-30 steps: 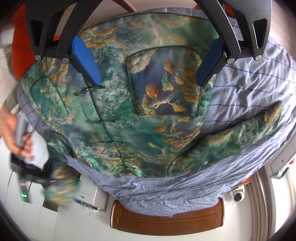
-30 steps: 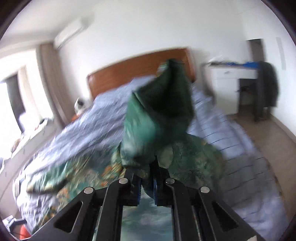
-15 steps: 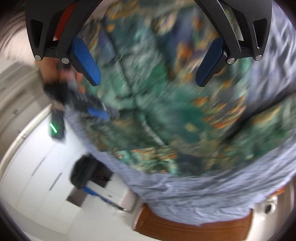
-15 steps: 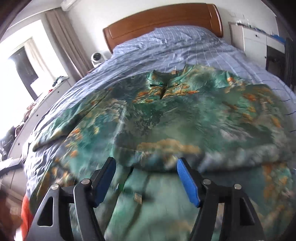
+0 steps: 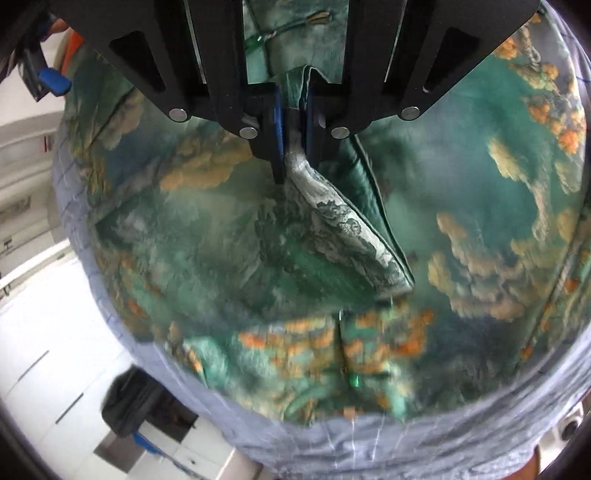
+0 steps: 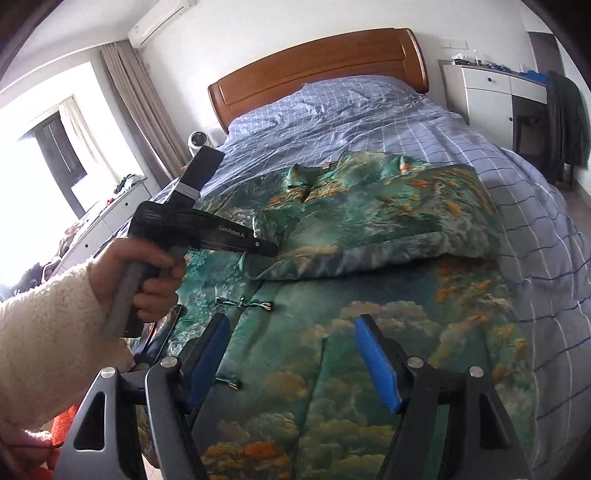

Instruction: Fold large clothes

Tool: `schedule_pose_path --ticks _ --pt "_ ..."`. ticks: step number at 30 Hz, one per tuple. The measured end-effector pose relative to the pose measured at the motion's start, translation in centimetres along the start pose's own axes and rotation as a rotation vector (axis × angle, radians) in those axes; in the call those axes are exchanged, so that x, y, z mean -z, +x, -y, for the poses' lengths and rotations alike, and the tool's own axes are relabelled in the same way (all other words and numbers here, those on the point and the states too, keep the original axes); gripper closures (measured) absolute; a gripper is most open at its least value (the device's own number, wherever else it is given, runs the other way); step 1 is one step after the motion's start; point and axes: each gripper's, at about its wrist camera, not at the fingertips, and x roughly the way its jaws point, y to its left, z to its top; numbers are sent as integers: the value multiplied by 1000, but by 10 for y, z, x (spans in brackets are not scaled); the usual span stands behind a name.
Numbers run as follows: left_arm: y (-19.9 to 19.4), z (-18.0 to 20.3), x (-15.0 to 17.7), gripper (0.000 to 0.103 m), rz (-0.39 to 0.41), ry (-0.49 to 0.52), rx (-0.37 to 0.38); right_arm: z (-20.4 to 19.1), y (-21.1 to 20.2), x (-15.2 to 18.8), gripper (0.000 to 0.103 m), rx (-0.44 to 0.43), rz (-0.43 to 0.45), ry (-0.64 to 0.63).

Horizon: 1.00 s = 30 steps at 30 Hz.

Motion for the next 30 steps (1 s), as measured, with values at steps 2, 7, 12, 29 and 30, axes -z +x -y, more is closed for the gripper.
schedule_pose_path --ticks 2,7,12,29,30 --pt "-25 0 -12 97 86 19 -6 16 -3 -14 31 -10 13 5" --pt "-52 -32 -31 96 159 -14 24 80 4 -87 32 104 69 16" --pt "-12 -54 -18 94 114 -54 13 129 79 -153 66 176 -20 16" --pt "19 -70 6 89 180 -87 3 133 166 -127 67 248 -200 -3" --pt "19 -69 7 88 183 -80 -5 124 154 -123 67 228 -191 -29"
